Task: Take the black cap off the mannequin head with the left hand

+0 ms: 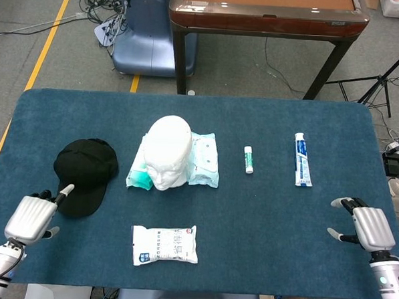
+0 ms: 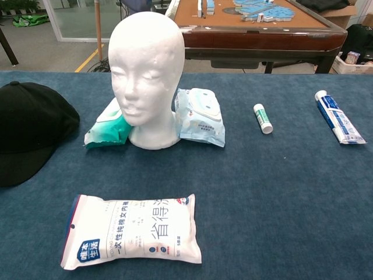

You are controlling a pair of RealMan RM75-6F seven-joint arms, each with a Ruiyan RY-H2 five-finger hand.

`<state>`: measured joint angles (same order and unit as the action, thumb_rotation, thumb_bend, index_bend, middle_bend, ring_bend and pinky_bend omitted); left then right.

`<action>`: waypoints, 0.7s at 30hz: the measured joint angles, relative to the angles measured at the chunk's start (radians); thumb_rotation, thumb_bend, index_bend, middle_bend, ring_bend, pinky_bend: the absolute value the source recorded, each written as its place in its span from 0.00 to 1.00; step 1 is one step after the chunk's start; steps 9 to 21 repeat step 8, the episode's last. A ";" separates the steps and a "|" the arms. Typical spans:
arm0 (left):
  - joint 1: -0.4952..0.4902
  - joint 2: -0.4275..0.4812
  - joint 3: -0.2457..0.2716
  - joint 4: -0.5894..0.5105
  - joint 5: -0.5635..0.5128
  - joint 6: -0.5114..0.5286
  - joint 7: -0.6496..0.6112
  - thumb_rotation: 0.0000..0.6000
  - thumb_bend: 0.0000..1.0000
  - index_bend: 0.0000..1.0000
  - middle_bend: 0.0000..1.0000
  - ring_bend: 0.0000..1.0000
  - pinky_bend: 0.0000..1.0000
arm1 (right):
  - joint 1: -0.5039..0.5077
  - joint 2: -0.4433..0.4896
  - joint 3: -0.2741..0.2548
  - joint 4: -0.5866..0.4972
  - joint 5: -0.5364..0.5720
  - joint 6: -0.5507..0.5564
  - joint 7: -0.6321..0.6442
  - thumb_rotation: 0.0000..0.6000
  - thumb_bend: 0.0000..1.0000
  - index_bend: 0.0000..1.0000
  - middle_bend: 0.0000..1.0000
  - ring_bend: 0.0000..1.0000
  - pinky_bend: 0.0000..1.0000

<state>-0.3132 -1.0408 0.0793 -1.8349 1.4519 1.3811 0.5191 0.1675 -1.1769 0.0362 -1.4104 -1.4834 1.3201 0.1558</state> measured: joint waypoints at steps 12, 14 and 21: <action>0.095 -0.113 -0.040 0.227 0.136 0.253 -0.187 1.00 0.04 0.46 0.71 0.44 0.57 | -0.005 0.024 0.013 -0.047 -0.006 0.036 -0.021 1.00 0.00 0.38 0.40 0.31 0.60; 0.095 -0.113 -0.040 0.227 0.136 0.253 -0.187 1.00 0.04 0.46 0.71 0.44 0.57 | -0.005 0.024 0.013 -0.047 -0.006 0.036 -0.021 1.00 0.00 0.38 0.40 0.31 0.60; 0.095 -0.113 -0.040 0.227 0.136 0.253 -0.187 1.00 0.04 0.46 0.71 0.44 0.57 | -0.005 0.024 0.013 -0.047 -0.006 0.036 -0.021 1.00 0.00 0.38 0.40 0.31 0.60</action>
